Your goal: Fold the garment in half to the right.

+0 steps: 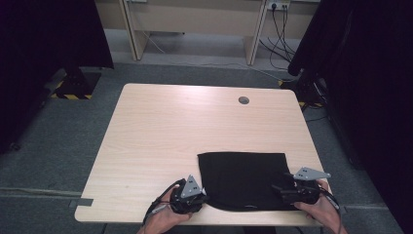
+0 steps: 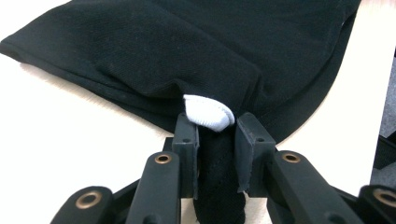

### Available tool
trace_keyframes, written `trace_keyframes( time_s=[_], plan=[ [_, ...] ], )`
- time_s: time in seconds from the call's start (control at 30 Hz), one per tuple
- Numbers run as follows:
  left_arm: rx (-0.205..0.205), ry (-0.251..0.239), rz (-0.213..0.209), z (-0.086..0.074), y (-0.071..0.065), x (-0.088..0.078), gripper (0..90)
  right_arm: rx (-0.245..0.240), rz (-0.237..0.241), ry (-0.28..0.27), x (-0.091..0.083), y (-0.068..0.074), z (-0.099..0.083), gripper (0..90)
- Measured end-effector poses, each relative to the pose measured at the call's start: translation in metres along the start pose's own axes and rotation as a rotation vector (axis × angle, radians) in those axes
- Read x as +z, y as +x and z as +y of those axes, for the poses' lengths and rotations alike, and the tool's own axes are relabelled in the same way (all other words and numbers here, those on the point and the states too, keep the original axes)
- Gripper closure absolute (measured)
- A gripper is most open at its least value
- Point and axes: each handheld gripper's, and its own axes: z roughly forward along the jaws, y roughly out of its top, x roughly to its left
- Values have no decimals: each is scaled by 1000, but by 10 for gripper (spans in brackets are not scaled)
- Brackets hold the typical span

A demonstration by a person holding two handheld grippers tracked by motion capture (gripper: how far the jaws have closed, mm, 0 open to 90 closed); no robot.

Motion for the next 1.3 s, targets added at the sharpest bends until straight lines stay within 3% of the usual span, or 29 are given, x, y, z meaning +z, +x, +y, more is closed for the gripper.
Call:
trace_keyframes(
  time_s=[0.23, 0.47, 0.6, 1.3],
  plan=[
    [-11, -2, -9, 0, 1, 0, 712, 19, -13, 23, -3, 2, 2, 293],
    [-19, -2, -15, 0, 2, 0, 713, 29, 12, -52, -5, 15, 26, 282],
    [-39, -3, -31, 0, 5, 0, 716, 18, 40, -71, 2, 25, 44, 280],
    [-33, -2, -28, 0, 4, 0, 716, -73, 136, -88, 55, 64, 113, 284]
  ],
)
